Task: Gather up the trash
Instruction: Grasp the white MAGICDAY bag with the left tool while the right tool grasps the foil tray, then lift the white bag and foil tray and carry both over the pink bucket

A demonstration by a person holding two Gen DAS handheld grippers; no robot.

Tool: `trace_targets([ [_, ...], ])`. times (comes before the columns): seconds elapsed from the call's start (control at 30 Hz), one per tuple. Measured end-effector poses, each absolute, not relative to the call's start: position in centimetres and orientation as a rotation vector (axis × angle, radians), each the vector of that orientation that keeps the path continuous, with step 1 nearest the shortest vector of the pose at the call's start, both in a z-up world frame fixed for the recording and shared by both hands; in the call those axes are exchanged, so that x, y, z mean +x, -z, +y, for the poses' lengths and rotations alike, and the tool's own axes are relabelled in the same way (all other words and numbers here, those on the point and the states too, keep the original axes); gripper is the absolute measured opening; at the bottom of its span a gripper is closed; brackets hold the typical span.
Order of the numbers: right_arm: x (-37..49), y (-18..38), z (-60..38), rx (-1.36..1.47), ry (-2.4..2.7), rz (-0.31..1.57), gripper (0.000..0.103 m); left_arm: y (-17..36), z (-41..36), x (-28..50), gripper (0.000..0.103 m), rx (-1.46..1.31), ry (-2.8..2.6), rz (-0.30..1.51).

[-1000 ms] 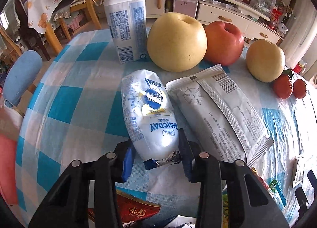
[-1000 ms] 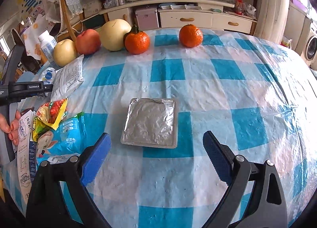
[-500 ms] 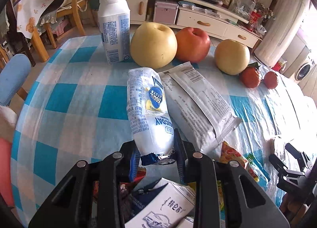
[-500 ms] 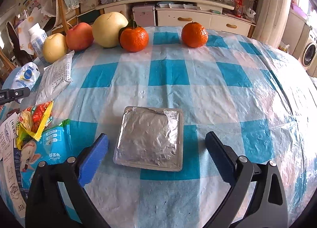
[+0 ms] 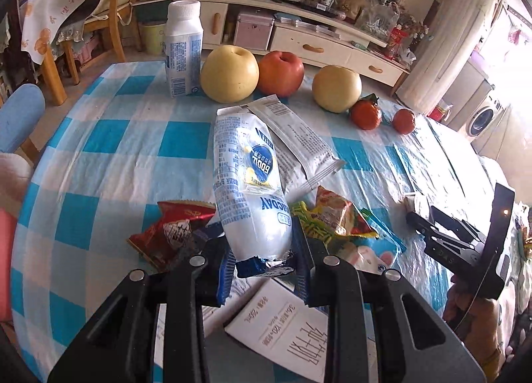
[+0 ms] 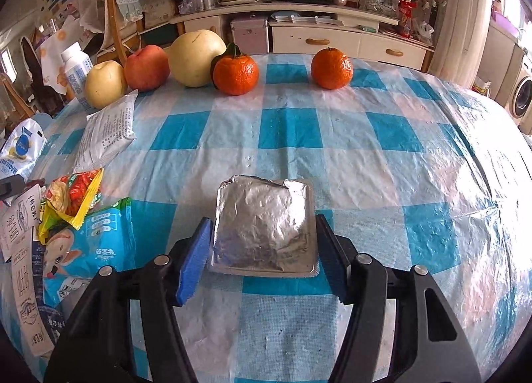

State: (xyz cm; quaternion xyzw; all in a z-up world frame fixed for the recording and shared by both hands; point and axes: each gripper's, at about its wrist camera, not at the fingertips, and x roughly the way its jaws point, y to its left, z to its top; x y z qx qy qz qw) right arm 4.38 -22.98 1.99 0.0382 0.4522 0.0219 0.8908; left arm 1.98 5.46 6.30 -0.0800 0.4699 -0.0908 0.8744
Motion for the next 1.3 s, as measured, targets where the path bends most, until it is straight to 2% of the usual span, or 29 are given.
trace_targets([
  [0.57, 0.6, -4.6, -22.6, 0.367, -0.219, 0.822, 0.063, -5.4, 10.2, -3.8, 0.032, -0.251, 0.195, 0.906],
  [1.3, -2.5, -9.4, -12.2, 0.26, -0.373, 0.749, 0.063, -7.5, 18.0, -5.1, 0.032, -0.292, 0.137, 0.802],
])
